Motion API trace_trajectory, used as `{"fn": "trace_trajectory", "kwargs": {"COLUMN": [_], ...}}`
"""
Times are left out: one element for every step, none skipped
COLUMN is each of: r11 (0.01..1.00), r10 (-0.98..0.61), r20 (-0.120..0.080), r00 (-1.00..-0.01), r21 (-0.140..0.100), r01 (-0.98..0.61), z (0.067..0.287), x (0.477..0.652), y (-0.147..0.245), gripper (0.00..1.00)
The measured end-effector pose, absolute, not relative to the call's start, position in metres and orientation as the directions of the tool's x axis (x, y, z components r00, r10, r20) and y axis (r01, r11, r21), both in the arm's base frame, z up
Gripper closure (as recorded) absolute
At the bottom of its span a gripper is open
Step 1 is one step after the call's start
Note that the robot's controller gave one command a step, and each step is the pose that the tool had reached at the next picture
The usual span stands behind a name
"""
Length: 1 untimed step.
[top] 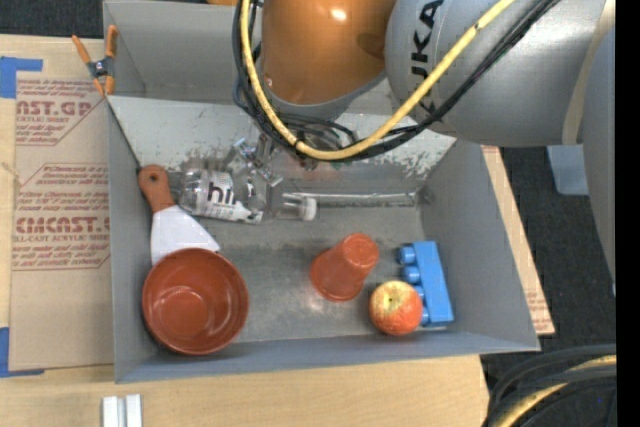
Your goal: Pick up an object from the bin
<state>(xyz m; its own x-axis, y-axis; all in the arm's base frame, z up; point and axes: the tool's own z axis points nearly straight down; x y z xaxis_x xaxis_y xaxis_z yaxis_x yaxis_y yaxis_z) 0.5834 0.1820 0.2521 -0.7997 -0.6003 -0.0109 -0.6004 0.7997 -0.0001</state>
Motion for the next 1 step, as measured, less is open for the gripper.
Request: {"fn": "trace_trajectory", "kwargs": {"r11": [0.799], "r10": [-0.601], "r20": [-0.01], "r00": [-0.799], "r21": [0.001], "r01": [-0.601], "z": [0.2519], "x": [0.5831], "y": [0.1823], "gripper": [1.0]}}
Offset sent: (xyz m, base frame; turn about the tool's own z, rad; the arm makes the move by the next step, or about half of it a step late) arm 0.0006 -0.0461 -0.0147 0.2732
